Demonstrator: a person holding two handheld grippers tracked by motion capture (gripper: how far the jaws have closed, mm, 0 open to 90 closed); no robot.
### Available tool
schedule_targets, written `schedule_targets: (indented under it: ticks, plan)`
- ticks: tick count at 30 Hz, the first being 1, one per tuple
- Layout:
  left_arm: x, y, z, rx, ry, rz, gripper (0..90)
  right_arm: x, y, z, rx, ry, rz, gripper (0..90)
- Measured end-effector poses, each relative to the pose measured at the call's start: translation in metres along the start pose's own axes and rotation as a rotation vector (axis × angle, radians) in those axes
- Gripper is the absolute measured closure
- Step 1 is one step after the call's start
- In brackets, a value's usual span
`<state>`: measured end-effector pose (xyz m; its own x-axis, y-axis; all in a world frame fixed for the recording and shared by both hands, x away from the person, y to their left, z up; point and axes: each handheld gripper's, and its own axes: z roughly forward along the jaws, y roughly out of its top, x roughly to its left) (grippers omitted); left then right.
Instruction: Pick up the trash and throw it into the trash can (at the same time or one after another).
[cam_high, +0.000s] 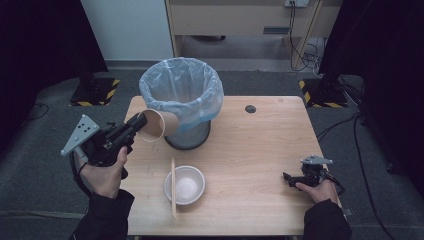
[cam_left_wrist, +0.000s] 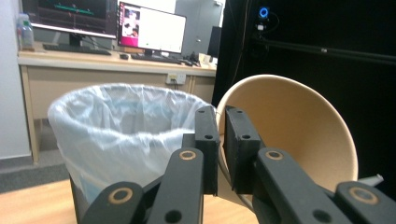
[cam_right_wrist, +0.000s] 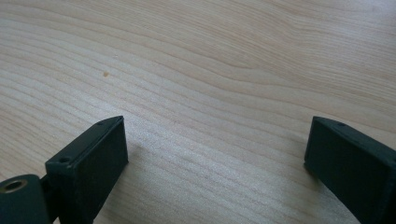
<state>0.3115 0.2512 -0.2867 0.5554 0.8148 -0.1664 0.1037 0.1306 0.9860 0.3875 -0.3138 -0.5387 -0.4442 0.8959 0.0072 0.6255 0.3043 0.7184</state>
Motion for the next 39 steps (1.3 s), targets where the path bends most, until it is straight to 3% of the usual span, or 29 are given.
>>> schedule_targets:
  ticks: [10, 20, 39]
  plan:
    - [0.007, 0.031, 0.018, -0.013, 0.032, 0.035, 83.9, 0.000, 0.000, 0.000, 0.002, 0.002, -0.001, 5.1]
    - [0.015, 0.051, 0.032, -0.039, 0.059, 0.035, 83.9, 0.001, 0.000, 0.001, 0.005, 0.003, 0.001, 4.6]
    - [0.034, 0.055, 0.086, -0.032, 0.156, 0.045, 83.9, 0.001, 0.001, 0.001, 0.007, 0.005, 0.001, 4.3]
